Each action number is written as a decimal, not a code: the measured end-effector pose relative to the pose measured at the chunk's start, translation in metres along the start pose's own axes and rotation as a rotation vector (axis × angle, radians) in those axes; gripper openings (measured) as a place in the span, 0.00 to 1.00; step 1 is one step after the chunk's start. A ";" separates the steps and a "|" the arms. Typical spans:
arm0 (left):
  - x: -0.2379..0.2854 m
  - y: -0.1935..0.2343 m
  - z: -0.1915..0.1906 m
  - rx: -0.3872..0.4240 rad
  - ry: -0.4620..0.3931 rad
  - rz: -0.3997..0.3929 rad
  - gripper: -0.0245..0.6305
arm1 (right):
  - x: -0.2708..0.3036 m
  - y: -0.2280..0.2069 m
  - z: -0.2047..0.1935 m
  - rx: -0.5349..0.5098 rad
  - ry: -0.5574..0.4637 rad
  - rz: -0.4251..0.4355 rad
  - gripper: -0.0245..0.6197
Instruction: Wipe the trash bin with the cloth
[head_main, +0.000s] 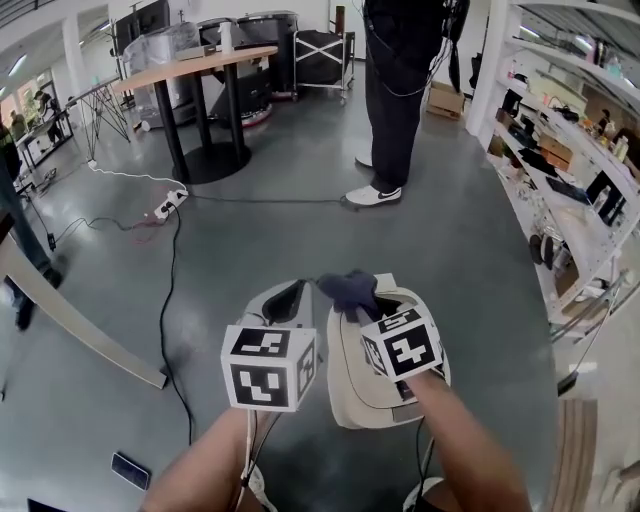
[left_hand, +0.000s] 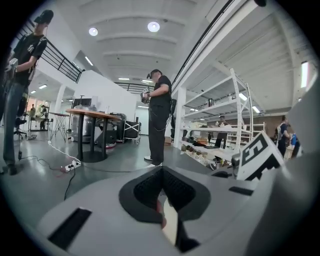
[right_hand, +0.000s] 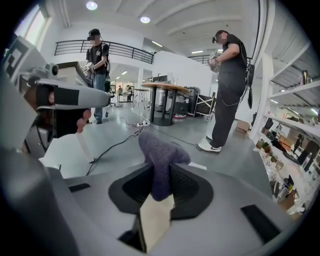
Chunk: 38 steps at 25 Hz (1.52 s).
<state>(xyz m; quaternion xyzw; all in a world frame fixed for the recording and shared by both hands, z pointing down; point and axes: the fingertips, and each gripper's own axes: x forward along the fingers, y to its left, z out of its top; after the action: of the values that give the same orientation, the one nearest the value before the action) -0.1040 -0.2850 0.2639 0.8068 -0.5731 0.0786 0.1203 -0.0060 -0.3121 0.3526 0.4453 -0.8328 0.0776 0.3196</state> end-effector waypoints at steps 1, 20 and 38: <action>0.002 -0.002 -0.001 -0.005 0.002 -0.005 0.04 | 0.004 -0.001 -0.003 -0.010 0.018 0.004 0.17; 0.010 0.008 -0.012 -0.006 0.037 0.013 0.04 | 0.030 -0.011 -0.019 -0.027 0.111 0.009 0.17; 0.021 -0.019 -0.017 0.045 0.054 -0.024 0.04 | 0.010 -0.080 -0.050 0.073 0.117 -0.109 0.17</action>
<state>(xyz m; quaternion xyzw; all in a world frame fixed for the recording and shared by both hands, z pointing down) -0.0789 -0.2931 0.2842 0.8137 -0.5580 0.1116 0.1185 0.0763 -0.3459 0.3859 0.4957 -0.7839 0.1163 0.3553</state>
